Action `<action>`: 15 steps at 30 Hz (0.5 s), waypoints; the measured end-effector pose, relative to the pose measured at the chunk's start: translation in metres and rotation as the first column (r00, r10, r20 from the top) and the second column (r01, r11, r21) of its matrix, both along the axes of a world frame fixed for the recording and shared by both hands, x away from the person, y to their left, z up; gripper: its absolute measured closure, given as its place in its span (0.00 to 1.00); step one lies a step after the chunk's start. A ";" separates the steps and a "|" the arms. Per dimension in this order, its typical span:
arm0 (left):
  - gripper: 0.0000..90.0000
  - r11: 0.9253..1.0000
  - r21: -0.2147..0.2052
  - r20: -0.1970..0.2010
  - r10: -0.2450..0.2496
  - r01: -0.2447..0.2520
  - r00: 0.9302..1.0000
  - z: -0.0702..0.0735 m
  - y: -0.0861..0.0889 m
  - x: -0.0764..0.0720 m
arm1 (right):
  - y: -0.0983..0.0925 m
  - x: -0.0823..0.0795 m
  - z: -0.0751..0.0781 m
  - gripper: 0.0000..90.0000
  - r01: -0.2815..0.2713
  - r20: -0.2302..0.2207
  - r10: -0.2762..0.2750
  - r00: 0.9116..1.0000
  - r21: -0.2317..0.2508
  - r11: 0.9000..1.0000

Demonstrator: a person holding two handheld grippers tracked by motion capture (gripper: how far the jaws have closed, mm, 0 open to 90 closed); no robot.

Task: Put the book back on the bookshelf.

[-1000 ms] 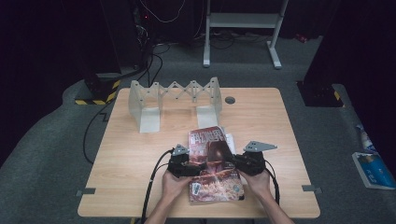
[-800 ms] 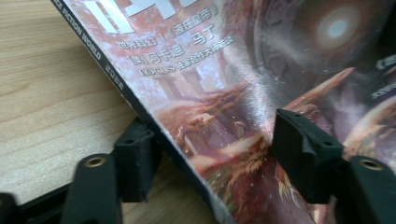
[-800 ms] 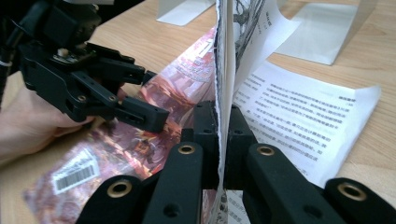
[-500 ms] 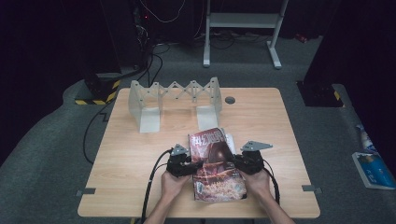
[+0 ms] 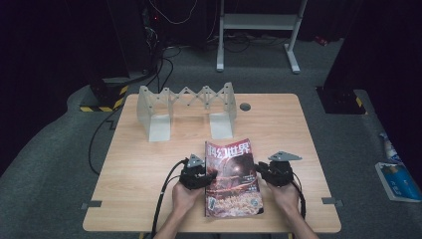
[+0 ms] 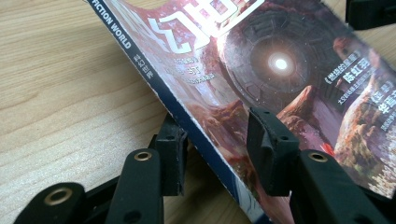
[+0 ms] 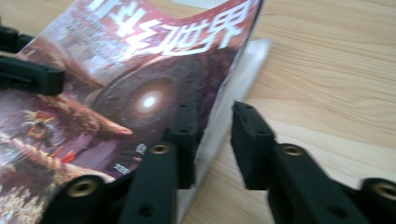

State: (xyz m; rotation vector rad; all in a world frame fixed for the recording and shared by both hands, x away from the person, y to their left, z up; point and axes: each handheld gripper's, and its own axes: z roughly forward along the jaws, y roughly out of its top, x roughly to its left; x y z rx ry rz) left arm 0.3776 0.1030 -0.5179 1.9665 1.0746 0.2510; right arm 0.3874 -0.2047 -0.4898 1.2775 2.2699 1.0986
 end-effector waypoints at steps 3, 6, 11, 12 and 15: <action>0.65 1.000 0.000 -0.005 0.003 -0.003 1.000 0.000 -0.001 0.001 | -0.003 0.006 -0.006 0.98 0.033 -0.039 -0.035 0.999 -0.046 0.998; 0.63 1.000 0.004 -0.002 0.004 -0.004 1.000 0.000 -0.001 0.001 | -0.001 0.010 -0.011 1.00 0.046 -0.061 -0.050 0.997 -0.063 0.997; 0.60 1.000 0.001 -0.009 0.008 -0.008 1.000 -0.001 -0.001 0.003 | 0.016 0.014 -0.022 1.00 -0.001 -0.074 -0.007 0.997 -0.104 0.995; 0.60 1.000 0.006 -0.006 0.011 -0.011 1.000 -0.001 -0.002 0.003 | 0.016 0.014 -0.022 1.00 -0.001 -0.074 -0.007 0.997 -0.104 0.995; 0.56 1.000 -0.005 -0.022 0.005 -0.005 1.000 -0.003 -0.001 0.006 | 0.017 0.014 -0.024 1.00 -0.010 -0.065 0.003 0.998 -0.109 0.994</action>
